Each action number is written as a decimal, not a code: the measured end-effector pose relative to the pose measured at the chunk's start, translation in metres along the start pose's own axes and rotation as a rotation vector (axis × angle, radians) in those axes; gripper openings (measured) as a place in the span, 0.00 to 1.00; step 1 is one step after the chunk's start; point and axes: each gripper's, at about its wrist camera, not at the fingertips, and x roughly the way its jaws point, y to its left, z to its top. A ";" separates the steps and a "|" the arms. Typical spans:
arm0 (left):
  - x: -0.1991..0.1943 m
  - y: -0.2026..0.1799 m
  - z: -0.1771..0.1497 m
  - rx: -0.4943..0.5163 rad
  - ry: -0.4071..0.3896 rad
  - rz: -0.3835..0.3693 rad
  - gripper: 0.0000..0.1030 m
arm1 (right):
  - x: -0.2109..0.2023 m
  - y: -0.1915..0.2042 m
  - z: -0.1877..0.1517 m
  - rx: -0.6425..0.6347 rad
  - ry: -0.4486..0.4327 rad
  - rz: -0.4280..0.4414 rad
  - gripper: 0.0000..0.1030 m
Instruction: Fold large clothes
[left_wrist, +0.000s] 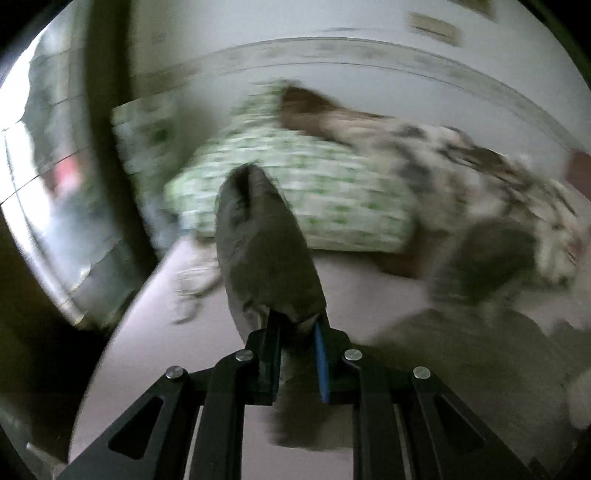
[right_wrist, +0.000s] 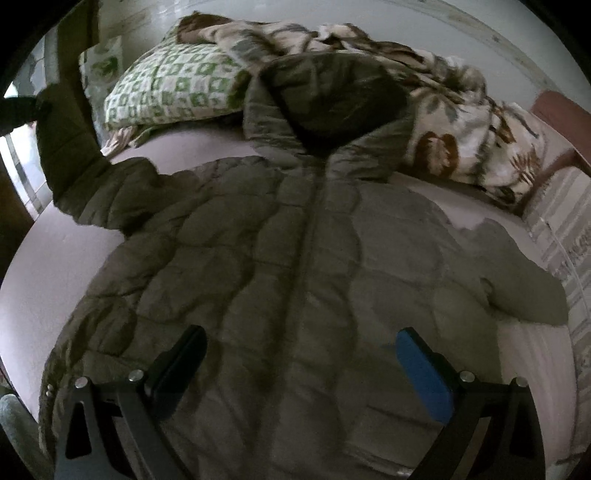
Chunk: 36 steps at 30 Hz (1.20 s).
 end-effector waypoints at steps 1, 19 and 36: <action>0.004 -0.022 -0.004 0.025 0.015 -0.040 0.16 | 0.000 -0.007 -0.002 0.010 0.002 -0.005 1.00; 0.035 -0.281 -0.106 0.237 0.242 -0.421 0.13 | -0.007 -0.133 -0.047 0.234 0.016 -0.098 1.00; 0.046 -0.030 -0.027 0.051 0.062 0.156 0.69 | 0.094 -0.043 0.091 0.211 0.163 0.331 1.00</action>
